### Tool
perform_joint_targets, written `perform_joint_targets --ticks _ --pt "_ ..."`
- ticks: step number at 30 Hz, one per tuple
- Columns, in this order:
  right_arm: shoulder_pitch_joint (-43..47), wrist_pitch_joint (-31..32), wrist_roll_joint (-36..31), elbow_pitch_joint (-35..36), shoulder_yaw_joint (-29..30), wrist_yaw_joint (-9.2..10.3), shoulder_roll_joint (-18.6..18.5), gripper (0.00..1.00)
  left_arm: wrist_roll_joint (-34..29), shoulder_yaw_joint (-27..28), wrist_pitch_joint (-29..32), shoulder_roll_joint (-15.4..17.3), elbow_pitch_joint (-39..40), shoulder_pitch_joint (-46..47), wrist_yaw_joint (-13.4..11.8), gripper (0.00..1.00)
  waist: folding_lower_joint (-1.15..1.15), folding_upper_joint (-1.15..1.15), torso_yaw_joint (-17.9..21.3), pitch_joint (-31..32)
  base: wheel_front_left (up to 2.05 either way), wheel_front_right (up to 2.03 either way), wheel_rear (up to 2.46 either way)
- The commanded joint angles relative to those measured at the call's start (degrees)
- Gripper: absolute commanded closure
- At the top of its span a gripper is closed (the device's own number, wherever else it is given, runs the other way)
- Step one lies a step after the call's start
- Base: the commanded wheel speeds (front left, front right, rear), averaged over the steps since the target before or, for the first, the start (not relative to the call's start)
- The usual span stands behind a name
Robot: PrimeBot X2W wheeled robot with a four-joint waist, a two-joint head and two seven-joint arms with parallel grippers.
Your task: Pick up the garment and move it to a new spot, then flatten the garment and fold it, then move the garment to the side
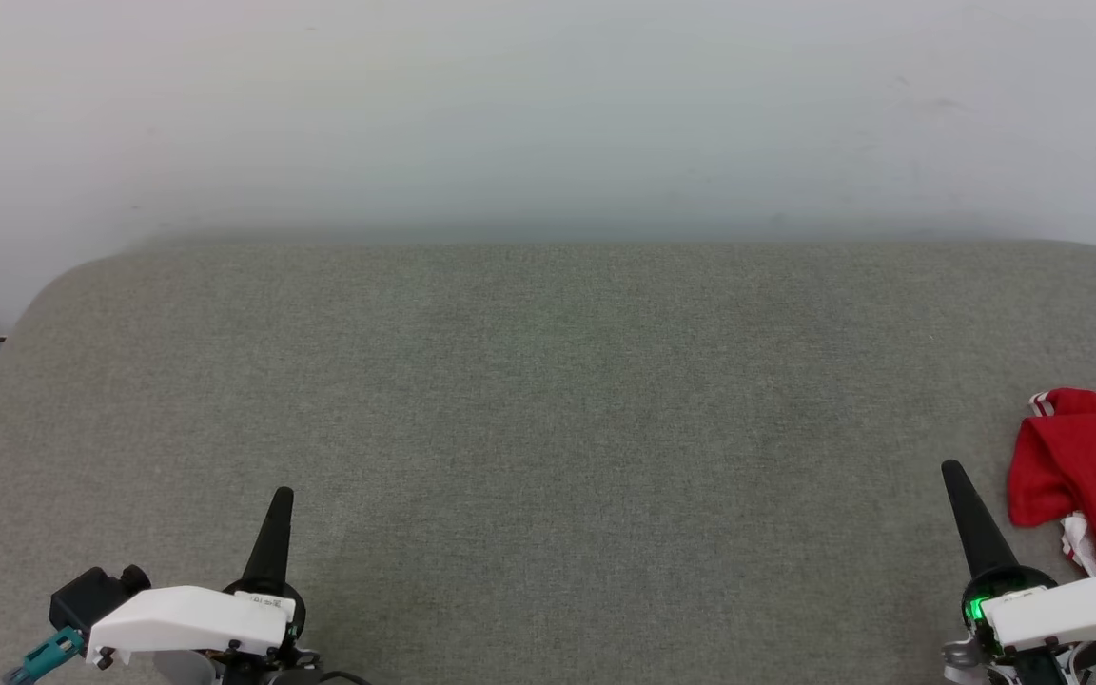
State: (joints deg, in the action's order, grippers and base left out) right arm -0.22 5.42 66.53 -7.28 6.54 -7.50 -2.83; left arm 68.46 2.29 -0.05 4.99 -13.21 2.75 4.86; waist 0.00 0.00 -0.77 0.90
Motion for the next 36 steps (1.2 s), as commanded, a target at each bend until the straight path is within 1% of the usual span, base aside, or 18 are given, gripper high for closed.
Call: perform_joint_targets --ticks 1,19,36 --pt "-1.8 0.1 1.6 0.1 0.0 0.01 -0.1 1.0 1.3 0.5 0.4 0.0 0.3 1.4 0.4 1.0 0.0 0.0 0.0 0.0 0.0 0.0 0.0" --pt "-3.6 0.5 11.0 -2.6 0.0 0.01 -0.1 1.0 10.1 2.0 2.9 -0.9 -0.2 2.4 1.3 1.0 0.0 0.0 0.3 -0.4 0.0 0.0 0.0" --pt "-4.9 0.8 18.3 -4.8 0.0 0.01 -0.1 1.0 16.9 3.2 4.8 -1.5 -0.5 3.1 2.1 1.0 0.0 0.0 0.5 -0.7 0.0 0.0 0.0"
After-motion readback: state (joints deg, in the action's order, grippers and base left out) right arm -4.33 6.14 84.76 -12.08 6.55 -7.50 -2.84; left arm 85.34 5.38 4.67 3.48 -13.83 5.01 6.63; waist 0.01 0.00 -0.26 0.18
